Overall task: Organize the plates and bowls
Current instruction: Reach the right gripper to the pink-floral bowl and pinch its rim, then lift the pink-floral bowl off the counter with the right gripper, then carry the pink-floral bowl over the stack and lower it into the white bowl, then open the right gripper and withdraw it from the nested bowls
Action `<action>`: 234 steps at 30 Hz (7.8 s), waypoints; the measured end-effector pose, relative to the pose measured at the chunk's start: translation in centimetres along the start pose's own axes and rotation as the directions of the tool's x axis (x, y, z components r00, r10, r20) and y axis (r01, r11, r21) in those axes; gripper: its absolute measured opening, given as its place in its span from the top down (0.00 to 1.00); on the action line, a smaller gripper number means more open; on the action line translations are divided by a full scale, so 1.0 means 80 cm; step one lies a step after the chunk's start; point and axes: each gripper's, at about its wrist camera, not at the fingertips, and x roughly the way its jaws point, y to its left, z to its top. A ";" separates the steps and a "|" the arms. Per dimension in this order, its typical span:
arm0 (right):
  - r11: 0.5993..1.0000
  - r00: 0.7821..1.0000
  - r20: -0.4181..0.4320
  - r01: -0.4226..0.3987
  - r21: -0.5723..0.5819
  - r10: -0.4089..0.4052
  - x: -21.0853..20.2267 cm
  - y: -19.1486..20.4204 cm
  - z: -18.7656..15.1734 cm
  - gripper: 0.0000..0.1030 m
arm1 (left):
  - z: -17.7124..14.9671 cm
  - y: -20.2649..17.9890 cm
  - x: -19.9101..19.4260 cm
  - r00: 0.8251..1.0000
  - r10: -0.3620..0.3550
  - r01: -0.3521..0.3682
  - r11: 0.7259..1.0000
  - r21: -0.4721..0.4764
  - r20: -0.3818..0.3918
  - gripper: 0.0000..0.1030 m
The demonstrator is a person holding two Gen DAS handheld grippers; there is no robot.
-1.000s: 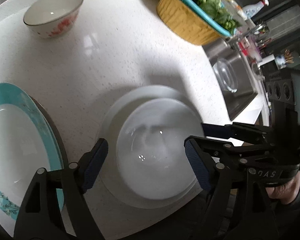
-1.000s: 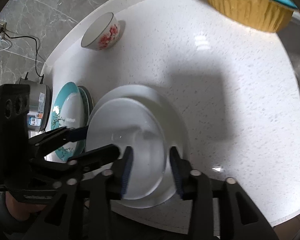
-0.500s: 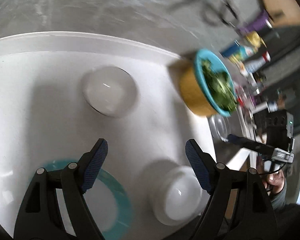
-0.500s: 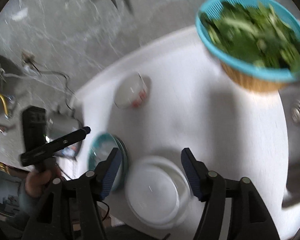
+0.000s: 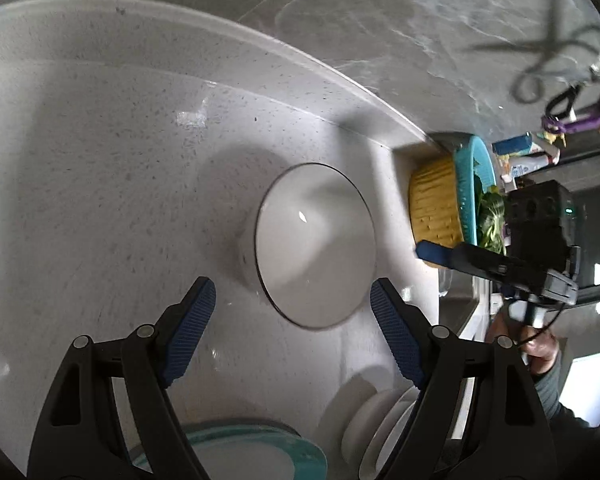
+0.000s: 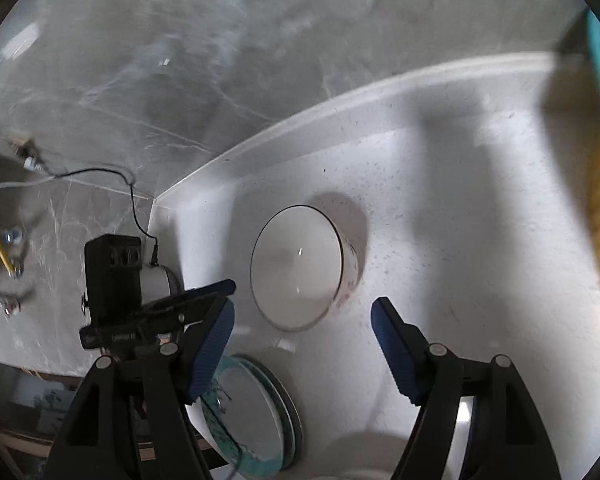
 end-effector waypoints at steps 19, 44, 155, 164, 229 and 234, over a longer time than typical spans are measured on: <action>0.996 0.991 -0.129 -0.026 0.080 0.036 0.085 -0.040 0.021 0.49 | 0.011 0.031 0.043 0.998 -0.046 0.044 0.998 -0.045 -0.045 0.59; 0.993 0.994 -0.113 -0.001 0.119 0.014 0.075 -0.052 0.021 0.78 | 0.003 0.041 0.040 0.996 -0.088 0.085 0.993 -0.086 -0.033 0.81; 0.531 0.719 0.094 0.587 -0.611 -0.688 -0.036 0.029 -0.318 0.81 | -0.352 -0.164 0.069 0.988 0.060 -0.065 0.997 -0.033 -0.143 0.78; 0.555 0.725 0.077 0.587 -0.590 -0.685 -0.027 0.023 -0.312 0.78 | -0.351 -0.181 0.068 0.985 0.144 -0.136 0.987 0.089 -0.094 0.61; 0.892 0.941 0.121 0.337 -0.300 -0.315 -0.159 -0.051 -0.253 0.37 | -0.396 -0.177 -0.021 0.966 0.206 -0.223 0.969 0.103 0.156 0.19; 0.894 0.935 0.064 0.353 -0.275 -0.350 -0.146 -0.087 -0.256 0.37 | -0.415 -0.171 -0.018 0.955 0.245 -0.261 0.962 0.081 0.165 0.21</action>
